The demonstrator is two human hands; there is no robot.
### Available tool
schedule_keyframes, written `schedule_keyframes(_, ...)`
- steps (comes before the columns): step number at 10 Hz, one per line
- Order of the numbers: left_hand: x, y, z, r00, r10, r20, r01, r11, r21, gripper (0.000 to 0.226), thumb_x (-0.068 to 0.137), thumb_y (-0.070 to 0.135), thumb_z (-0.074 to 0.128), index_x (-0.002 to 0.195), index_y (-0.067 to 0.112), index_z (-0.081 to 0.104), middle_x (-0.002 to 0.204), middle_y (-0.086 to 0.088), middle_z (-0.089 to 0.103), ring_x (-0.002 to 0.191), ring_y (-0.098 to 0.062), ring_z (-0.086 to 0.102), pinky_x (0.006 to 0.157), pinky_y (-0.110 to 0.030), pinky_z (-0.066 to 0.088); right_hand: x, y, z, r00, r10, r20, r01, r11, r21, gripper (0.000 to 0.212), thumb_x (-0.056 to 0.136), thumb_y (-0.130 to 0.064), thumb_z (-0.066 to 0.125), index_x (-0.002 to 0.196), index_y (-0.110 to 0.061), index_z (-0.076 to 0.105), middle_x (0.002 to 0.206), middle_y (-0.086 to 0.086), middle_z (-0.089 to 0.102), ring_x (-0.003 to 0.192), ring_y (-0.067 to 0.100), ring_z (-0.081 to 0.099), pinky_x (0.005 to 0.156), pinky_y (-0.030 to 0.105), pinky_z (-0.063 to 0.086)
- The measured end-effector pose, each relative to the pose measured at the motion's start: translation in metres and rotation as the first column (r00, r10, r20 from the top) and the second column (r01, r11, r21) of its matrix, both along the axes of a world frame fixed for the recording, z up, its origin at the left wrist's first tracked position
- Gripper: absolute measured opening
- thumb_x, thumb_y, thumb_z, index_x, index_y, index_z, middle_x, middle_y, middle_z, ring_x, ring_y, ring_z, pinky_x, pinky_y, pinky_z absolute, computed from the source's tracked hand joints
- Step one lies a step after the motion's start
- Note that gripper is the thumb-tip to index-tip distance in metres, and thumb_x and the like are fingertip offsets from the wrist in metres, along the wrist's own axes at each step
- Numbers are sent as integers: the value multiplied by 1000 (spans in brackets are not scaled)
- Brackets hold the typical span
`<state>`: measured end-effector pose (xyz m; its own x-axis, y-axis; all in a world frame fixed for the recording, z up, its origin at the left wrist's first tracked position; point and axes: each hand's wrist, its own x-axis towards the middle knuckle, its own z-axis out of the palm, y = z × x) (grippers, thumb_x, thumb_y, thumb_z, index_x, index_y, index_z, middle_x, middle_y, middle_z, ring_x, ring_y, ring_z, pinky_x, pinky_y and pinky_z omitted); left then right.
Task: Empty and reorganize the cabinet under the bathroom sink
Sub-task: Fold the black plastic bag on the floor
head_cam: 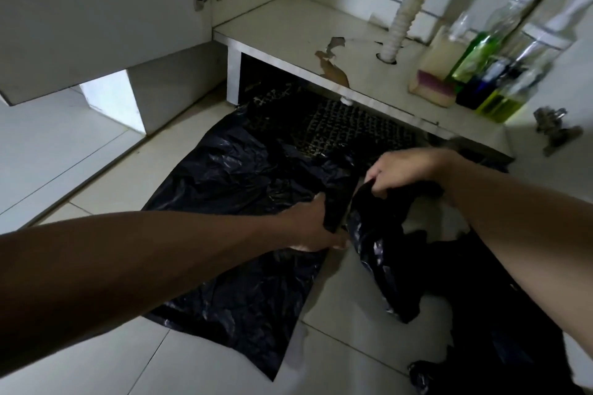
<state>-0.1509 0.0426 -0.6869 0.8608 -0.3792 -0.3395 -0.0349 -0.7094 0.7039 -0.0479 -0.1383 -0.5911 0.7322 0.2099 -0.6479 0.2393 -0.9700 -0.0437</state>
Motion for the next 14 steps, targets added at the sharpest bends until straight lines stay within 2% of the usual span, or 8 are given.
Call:
schedule_keyframes(3, 50, 23, 38, 882, 437, -174, -452, 686, -571, 43, 65, 15, 89, 105, 16, 73, 94, 0, 76, 86, -16, 73, 80, -27, 59, 7, 13, 58, 953, -261, -152, 302, 797, 524, 34, 83, -22, 80, 115, -17, 71, 108, 6, 75, 90, 19, 75, 68, 27, 57)
schedule_keyframes(6, 62, 144, 70, 462, 716, 524, -777, 612, -150, 63, 83, 34, 64, 138, 12, 42, 132, -15, 46, 124, -34, 43, 103, -48, 39, 7, 20, 61, 838, -538, 95, 360, 675, 644, 40, 99, -51, 53, 106, -14, 68, 113, 7, 66, 75, 11, 59, 74, 27, 48)
schedule_keyframes(9, -3, 66, 86, 909, 348, 232, -322, 936, -143, 140, 49, 79, 76, 152, 37, -9, 162, 11, -7, 150, -23, 4, 117, -53, 24, -5, 89, 64, 673, -579, -460, 539, -42, 841, 27, 104, 4, 30, 104, -11, 52, 85, 3, 50, 45, 3, 61, 43, 11, 47)
schedule_keyframes(10, 14, 55, 77, 813, 540, 216, -508, 840, -189, 82, 77, 43, 75, 144, 16, 36, 141, -13, 47, 132, -31, 45, 105, -44, 44, 4, 95, 62, 580, -578, -574, 566, -220, 794, 22, 100, 7, 36, 95, -1, 56, 84, 13, 59, 53, 14, 68, 45, 22, 55)
schedule_keyframes(11, 27, 74, 80, 687, 639, 347, -620, 764, -179, 33, 84, 14, 56, 115, 18, 65, 106, -12, 68, 99, -34, 64, 84, -42, 55, 27, 88, 58, 511, -715, -477, 611, -89, 787, 18, 93, -5, 49, 107, 0, 59, 94, 20, 65, 75, 31, 72, 62, 39, 62)
schedule_keyframes(12, 33, 98, 98, 676, 574, 462, -578, 802, -150, 38, 76, 10, 55, 109, 23, 69, 102, -9, 70, 95, -31, 64, 83, -40, 56, 25, 79, 63, 548, -825, 137, 410, 407, 816, 62, 82, -31, 60, 136, -3, 49, 134, 15, 56, 118, 32, 59, 97, 30, 51)
schedule_keyframes(13, 47, 115, 117, 664, 517, 540, -536, 833, -137, 38, 72, 12, 55, 104, 25, 72, 100, -8, 71, 95, -31, 65, 84, -40, 56, 10, 90, 97, 831, -406, 382, -105, 559, 822, 37, 96, -34, 60, 128, -16, 64, 133, 23, 51, 117, 32, 53, 98, 26, 43)
schedule_keyframes(14, 62, 126, 132, 648, 525, 552, -543, 826, -149, 38, 73, 8, 55, 102, 21, 74, 101, -10, 71, 97, -30, 65, 85, -38, 56, -1, 112, 113, 982, -21, 190, -90, 827, 555, 93, 62, -83, 71, 141, -43, 43, 142, 14, 50, 126, 31, 50, 110, 49, 36)
